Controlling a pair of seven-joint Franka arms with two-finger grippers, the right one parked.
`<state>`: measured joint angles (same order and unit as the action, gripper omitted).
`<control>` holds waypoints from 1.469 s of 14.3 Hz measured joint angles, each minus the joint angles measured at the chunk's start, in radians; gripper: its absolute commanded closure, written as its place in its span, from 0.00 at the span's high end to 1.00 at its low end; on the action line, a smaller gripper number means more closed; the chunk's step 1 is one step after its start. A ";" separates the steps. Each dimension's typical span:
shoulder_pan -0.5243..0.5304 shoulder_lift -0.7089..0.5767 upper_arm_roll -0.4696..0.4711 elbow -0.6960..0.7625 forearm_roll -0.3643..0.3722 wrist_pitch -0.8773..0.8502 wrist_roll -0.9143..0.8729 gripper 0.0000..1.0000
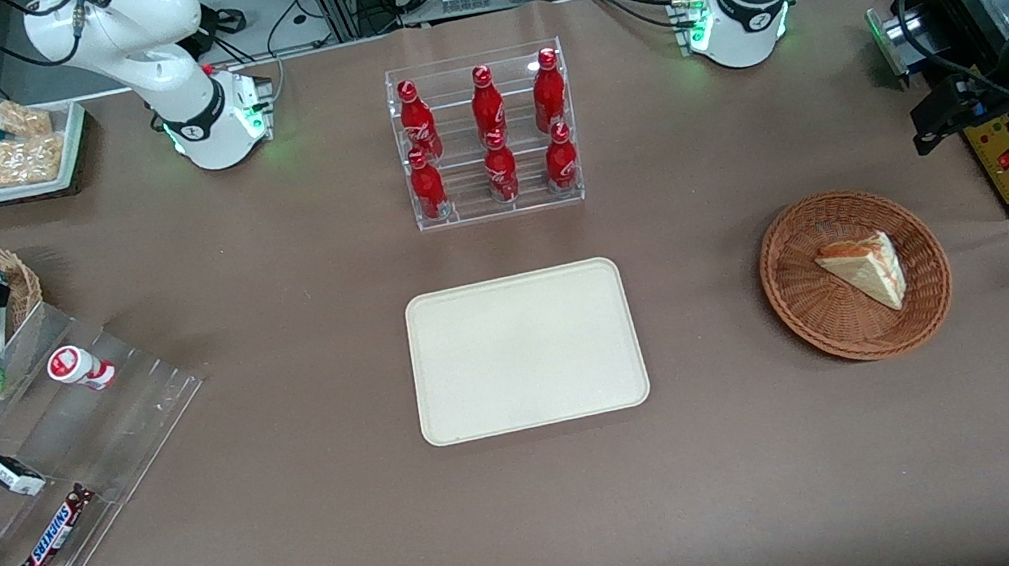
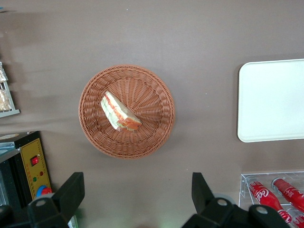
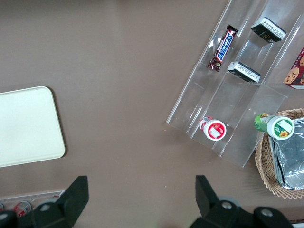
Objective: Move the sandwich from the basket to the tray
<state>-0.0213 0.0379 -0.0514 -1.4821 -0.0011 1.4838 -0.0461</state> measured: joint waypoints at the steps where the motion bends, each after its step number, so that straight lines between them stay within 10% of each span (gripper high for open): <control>1: 0.000 0.000 0.000 0.000 0.000 0.000 0.000 1.00; 21: 0.009 0.030 0.012 -0.052 0.011 -0.003 0.000 1.00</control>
<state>-0.0120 0.0682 -0.0395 -1.5339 0.0101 1.4805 -0.0462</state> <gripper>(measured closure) 0.000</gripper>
